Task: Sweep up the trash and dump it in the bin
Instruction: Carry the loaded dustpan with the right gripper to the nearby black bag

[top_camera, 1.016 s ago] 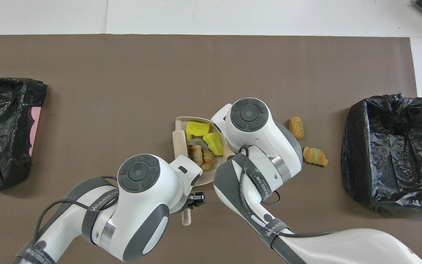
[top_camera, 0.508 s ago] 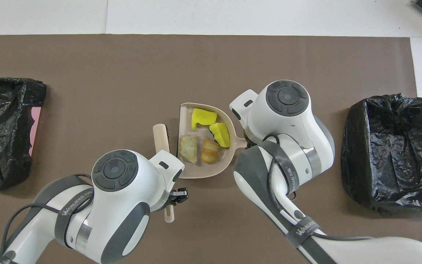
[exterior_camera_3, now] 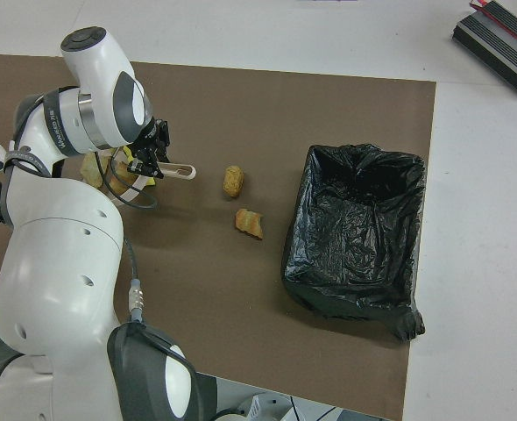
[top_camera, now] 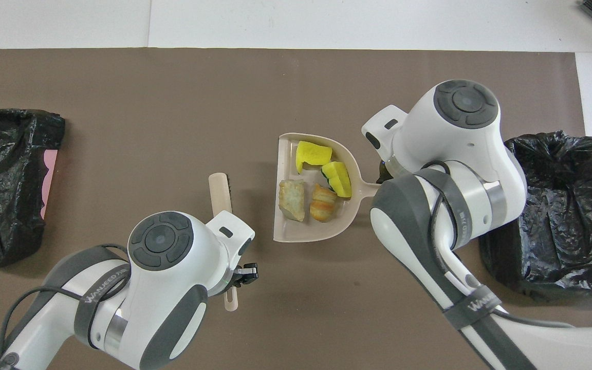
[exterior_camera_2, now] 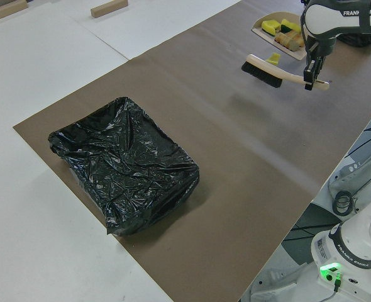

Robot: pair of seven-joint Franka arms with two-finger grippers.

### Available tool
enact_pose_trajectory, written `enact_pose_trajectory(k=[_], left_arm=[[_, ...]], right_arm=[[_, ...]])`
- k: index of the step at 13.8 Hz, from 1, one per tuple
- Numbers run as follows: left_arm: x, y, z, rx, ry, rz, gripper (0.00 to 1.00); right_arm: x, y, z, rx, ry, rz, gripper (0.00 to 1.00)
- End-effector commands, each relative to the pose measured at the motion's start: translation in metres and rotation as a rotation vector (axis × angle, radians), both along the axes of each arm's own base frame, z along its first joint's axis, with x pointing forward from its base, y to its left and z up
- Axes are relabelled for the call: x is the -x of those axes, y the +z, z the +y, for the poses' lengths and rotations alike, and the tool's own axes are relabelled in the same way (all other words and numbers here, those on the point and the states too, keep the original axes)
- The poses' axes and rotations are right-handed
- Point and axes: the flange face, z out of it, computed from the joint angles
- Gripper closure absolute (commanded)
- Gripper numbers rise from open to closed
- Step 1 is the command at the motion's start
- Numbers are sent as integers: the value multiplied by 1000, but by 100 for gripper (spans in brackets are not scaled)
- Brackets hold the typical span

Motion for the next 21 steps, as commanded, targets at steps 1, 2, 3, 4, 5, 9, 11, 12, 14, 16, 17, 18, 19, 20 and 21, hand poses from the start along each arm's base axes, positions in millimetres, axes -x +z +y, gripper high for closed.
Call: enact_pose_trajectory(k=[1, 2, 3, 4, 5, 9, 11, 12, 14, 16, 17, 18, 19, 20, 21], left_arm=[[51, -15, -16, -63, -25, -74, 100], [63, -20, -23, -72, -15, -89, 100], [77, -27, -32, -78, -24, -84, 100], [93, -31, -39, -72, -18, -68, 100], [107, -34, -45, -62, -9, -57, 100], [144, -56, -53, -36, 11, 4, 100], [150, -60, -55, -30, 8, 5, 100], [150, -61, -55, -22, 12, 8, 100], [151, -64, -55, 1, 13, -1, 100], [150, -70, -55, 9, 13, -3, 100], [149, -71, -53, 11, -2, -2, 100], [149, -72, -53, 11, -15, 3, 100], [150, -73, -52, 9, -27, 9, 98], [149, -72, -52, 13, -42, 11, 87], [147, -74, -51, 14, -48, 21, 74]], right_arm=[[-7, 13, -57, -45, 40, 20, 100], [-9, 16, -82, -50, 47, 32, 100], [-9, 16, -104, -59, 59, 43, 100], [-10, 21, -128, -67, 72, 45, 100], [-9, 23, -151, -71, 88, 55, 100], [0, 33, -244, -57, 162, 36, 100], [9, 40, -288, 12, 180, 42, 100], [16, 43, -314, 51, 185, 49, 100], [31, 53, -359, 110, 170, 48, 100], [46, 68, -388, 172, 154, 51, 100], [53, 74, -403, 210, 137, 58, 100], [59, 78, -418, 252, 127, 55, 100], [64, 82, -430, 290, 120, 54, 100], [67, 86, -437, 348, 123, 62, 100], [68, 91, -439, 411, 137, 67, 100]])
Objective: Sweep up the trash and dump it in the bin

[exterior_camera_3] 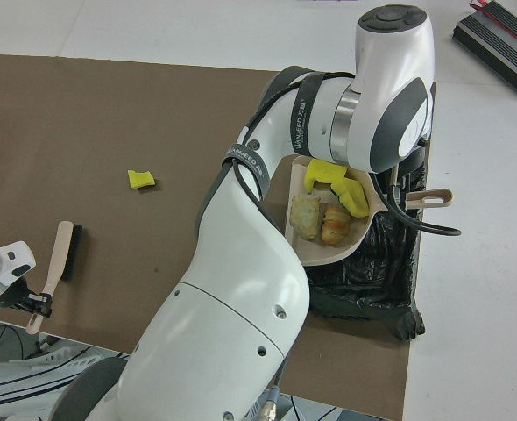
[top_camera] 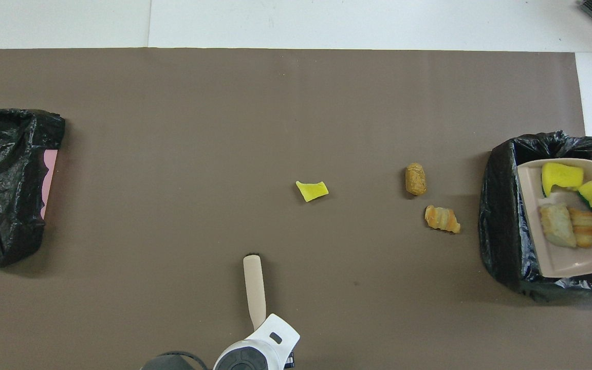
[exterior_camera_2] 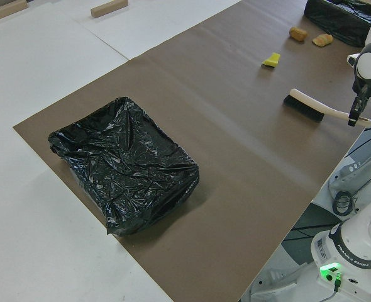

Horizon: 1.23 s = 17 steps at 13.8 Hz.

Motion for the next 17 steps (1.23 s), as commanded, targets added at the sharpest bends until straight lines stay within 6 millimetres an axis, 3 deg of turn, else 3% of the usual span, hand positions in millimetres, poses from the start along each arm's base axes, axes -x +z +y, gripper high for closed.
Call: enact_pose_trajectory(k=[1, 2, 3, 4, 7, 10, 14, 17], left_arm=[[2, 0, 1, 23, -20, 4, 50], [1, 0, 2, 25, -20, 4, 17], [-2, 2, 1, 29, -20, 5, 0], [-9, 7, -4, 48, -29, 6, 0], [-56, 44, 1, 121, -48, -65, 0], [-123, 100, 29, 129, -77, -179, 0], [-211, 151, 64, 46, -124, -261, 0], [-276, 202, 115, 79, -133, -317, 0]], right_arm=[[7, 13, -5, 146, 51, 1, 100], [9, 13, -5, 183, 60, 2, 100], [14, 10, -3, 222, 57, 9, 100], [20, 7, 3, 287, 61, -15, 100], [49, -10, 31, 373, 52, -54, 100], [63, -21, 69, 443, 27, -67, 100], [68, 0, 59, 508, 45, -85, 100], [74, 12, 36, 533, 70, -124, 100]])
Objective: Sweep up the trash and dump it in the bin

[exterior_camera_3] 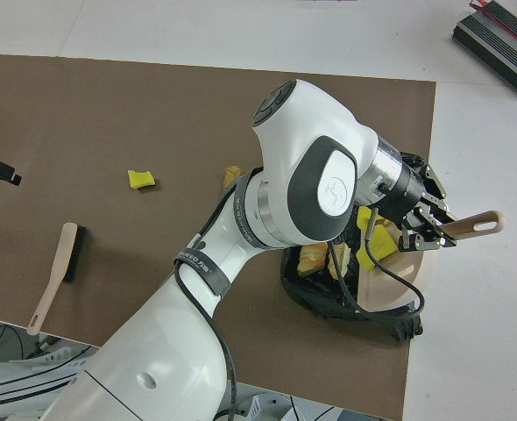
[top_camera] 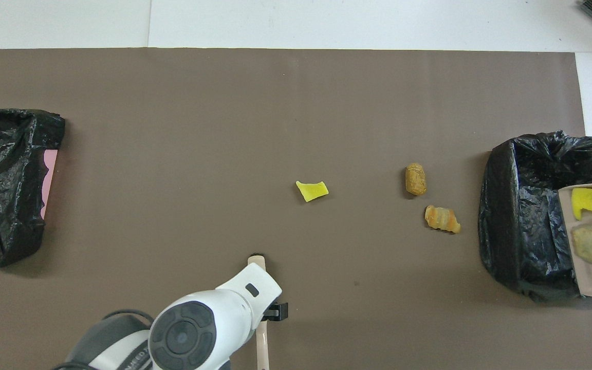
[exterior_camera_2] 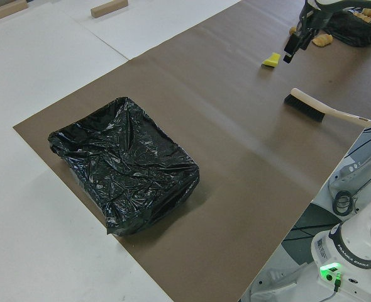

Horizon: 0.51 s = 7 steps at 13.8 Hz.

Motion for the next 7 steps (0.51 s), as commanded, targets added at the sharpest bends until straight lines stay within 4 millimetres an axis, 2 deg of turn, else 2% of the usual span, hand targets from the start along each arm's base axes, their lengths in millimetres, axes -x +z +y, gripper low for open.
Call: enact_pose_trajectory(k=[1, 4, 7], left_arm=[[-51, 42, 37, 1, -49, -11, 0], [-77, 91, 91, -26, -98, -52, 0], [-80, 131, 129, -89, -164, -66, 0]], right_arm=[[7, 12, -10, 67, 55, -15, 100], [8, 34, 4, 146, 95, -18, 100], [5, 40, 36, 172, 135, -3, 100]])
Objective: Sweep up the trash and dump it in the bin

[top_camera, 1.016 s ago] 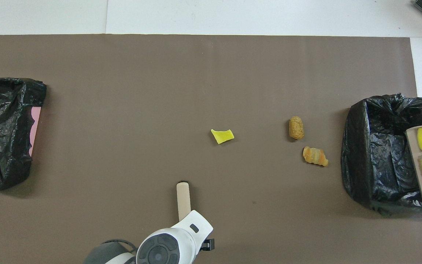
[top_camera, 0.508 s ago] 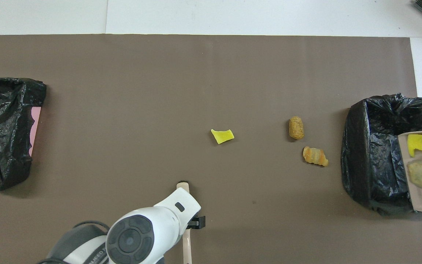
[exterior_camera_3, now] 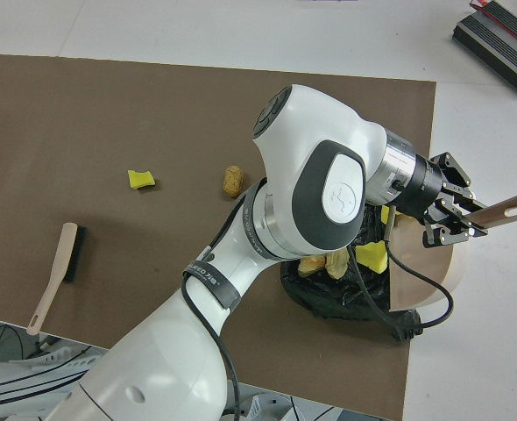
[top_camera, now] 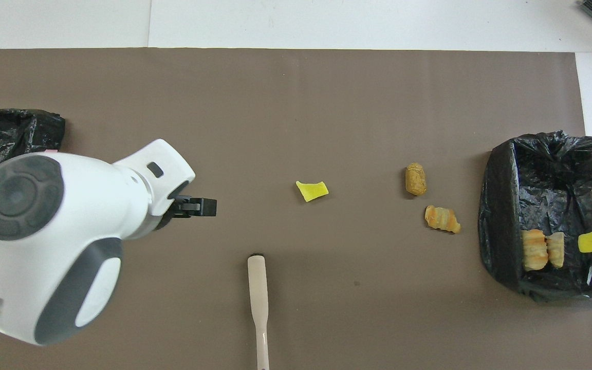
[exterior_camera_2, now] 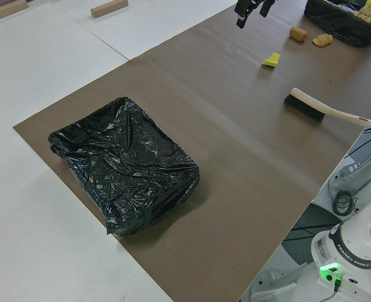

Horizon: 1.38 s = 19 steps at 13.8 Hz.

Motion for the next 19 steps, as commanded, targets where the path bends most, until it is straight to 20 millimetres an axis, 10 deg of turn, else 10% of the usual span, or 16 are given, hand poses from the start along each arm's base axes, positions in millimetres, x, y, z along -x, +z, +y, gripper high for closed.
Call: enact_pose_trajectory(k=[1, 8, 19], left_arm=[[-2, 34, 22, -44, -40, 20, 0], [0, 53, 46, -56, -40, 60, 0], [2, 48, 54, -49, -30, 109, 0]], right_arm=[[8, 4, 22, 49, 35, 30, 100], [14, 42, 34, 211, 121, 4, 100], [14, 47, 44, 248, 129, 2, 100]])
